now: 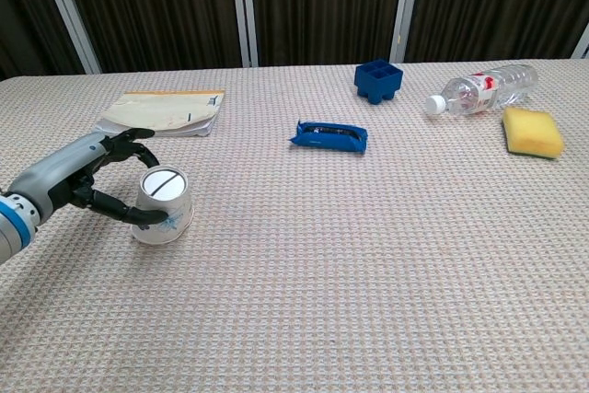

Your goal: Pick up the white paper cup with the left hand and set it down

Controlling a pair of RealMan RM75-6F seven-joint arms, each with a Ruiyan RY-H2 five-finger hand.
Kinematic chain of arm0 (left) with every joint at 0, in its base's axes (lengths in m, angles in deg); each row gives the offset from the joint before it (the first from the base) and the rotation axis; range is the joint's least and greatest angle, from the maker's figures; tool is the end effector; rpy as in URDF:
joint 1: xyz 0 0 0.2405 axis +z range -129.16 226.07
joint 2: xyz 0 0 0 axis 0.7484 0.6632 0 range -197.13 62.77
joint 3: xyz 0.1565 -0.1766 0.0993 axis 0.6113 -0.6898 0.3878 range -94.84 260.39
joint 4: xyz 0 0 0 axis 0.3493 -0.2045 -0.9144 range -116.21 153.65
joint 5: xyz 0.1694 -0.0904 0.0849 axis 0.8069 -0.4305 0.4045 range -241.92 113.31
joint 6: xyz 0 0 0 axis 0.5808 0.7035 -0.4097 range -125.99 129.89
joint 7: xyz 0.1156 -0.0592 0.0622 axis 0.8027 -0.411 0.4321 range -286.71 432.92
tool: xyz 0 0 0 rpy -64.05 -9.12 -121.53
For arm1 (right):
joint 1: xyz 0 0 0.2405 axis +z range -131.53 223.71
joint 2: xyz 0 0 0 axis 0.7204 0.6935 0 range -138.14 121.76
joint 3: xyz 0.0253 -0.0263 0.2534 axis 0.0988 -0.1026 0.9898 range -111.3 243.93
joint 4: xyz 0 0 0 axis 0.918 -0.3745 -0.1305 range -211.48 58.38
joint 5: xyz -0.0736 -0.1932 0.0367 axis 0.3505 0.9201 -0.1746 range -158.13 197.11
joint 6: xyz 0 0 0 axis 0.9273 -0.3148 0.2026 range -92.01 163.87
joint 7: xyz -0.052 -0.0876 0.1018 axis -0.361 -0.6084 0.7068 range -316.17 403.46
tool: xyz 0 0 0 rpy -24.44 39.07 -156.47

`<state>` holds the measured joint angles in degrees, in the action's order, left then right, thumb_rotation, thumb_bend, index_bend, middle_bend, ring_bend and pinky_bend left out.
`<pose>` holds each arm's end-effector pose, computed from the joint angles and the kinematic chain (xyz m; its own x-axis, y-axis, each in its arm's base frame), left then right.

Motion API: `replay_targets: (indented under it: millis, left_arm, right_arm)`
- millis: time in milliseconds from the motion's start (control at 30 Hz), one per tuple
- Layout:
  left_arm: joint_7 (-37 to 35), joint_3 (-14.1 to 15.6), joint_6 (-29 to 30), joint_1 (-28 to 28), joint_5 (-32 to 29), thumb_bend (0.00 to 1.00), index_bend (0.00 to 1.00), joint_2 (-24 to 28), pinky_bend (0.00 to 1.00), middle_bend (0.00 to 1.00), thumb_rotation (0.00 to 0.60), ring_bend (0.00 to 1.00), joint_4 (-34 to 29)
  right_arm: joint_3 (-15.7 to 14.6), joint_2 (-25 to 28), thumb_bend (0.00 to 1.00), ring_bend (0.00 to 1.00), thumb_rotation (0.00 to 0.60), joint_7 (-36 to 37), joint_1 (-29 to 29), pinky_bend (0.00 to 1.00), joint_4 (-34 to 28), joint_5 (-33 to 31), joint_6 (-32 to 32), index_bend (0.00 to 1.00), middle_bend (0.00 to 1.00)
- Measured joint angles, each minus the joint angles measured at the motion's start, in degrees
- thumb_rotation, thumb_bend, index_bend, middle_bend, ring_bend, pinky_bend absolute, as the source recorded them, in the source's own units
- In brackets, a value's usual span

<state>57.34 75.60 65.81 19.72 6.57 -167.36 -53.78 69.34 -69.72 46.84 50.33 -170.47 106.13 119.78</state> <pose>-0.2179 0.2930 -0.0536 -0.1603 0.3061 0.9384 0.9817 -0.0494 0.1839 -0.3102 -0.1781 0.1679 0.3609 -0.0249 0.9323 -0.9326 -0.0110 0.3607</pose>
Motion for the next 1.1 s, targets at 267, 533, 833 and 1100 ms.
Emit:
replay_targets:
  millis: [267, 533, 833, 1100]
  left_arm:
    - [-1.9, 1.5, 2.3, 2.2, 3.8, 0.06, 0.08, 2.1, 0.00, 0.00, 0.600, 0.00, 0.2]
    - [-0.4, 2.5, 2.2, 3.4, 4.7, 0.06, 0.00, 4.1, 0.00, 0.00, 0.600, 0.00, -1.2]
    - [3.8, 2.8, 8.5, 5.5, 7.7, 0.06, 0.00, 6.4, 0.00, 0.00, 0.600, 0.00, -1.8]
    - [22.4, 3.7, 21.9, 10.7, 10.5, 0.06, 0.00, 10.1, 0.00, 0.00, 0.600, 0.00, -4.2]
  right_arm:
    - [0.0, -0.1, 0.00, 0.00, 0.600, -0.3, 0.0, 0.00, -0.1, -0.1, -0.1, 0.00, 0.00]
    - [-0.1, 0.0, 0.00, 0.00, 0.600, -0.4, 0.0, 0.00, -0.1, -0.1, 0.0, 0.00, 0.00]
    - [0.1, -0.2, 0.00, 0.00, 0.600, -0.3, 0.2, 0.00, 0.5, -0.5, -0.4, 0.00, 0.00]
    - [0.4, -1.1, 0.00, 0.00, 0.600, -1.0, 0.8, 0.00, 1.5, -1.0, -1.3, 0.00, 0.00]
